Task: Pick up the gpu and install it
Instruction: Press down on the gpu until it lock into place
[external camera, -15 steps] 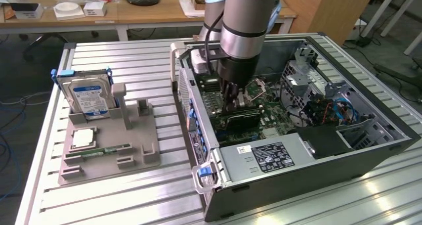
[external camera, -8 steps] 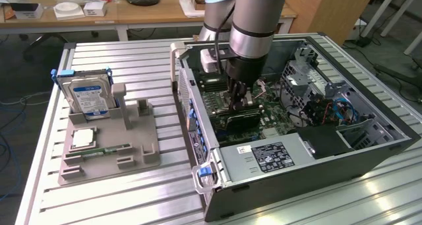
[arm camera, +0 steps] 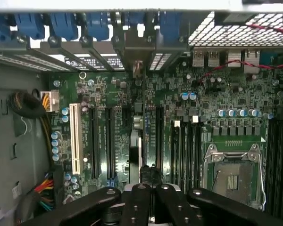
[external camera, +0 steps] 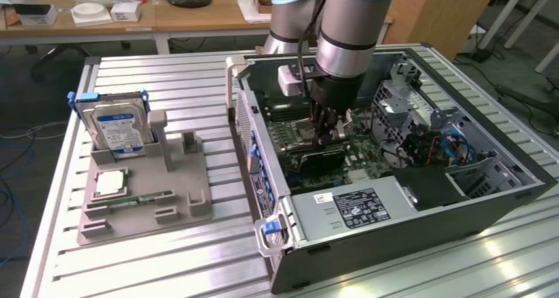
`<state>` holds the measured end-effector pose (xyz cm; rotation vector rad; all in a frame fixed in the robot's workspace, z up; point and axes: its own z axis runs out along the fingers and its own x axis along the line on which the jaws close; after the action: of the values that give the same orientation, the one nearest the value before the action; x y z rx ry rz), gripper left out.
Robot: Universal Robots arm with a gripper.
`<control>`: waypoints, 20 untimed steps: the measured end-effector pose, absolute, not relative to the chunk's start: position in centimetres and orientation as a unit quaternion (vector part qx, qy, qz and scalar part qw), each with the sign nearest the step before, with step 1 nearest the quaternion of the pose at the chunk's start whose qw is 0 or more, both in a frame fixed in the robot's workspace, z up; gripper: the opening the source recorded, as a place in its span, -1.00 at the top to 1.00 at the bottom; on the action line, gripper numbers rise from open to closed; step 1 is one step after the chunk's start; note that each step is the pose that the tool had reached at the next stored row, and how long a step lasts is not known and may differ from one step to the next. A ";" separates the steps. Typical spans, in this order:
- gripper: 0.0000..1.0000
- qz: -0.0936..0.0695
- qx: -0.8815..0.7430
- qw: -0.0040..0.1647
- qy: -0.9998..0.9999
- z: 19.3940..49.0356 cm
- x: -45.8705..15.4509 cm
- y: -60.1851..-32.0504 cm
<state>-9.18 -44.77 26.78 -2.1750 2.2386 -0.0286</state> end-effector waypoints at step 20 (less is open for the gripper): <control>0.80 -0.009 -0.697 0.010 0.717 26.4 -9.1 -44.8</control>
<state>-9.13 -44.79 26.42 -2.1746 2.2383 -0.0280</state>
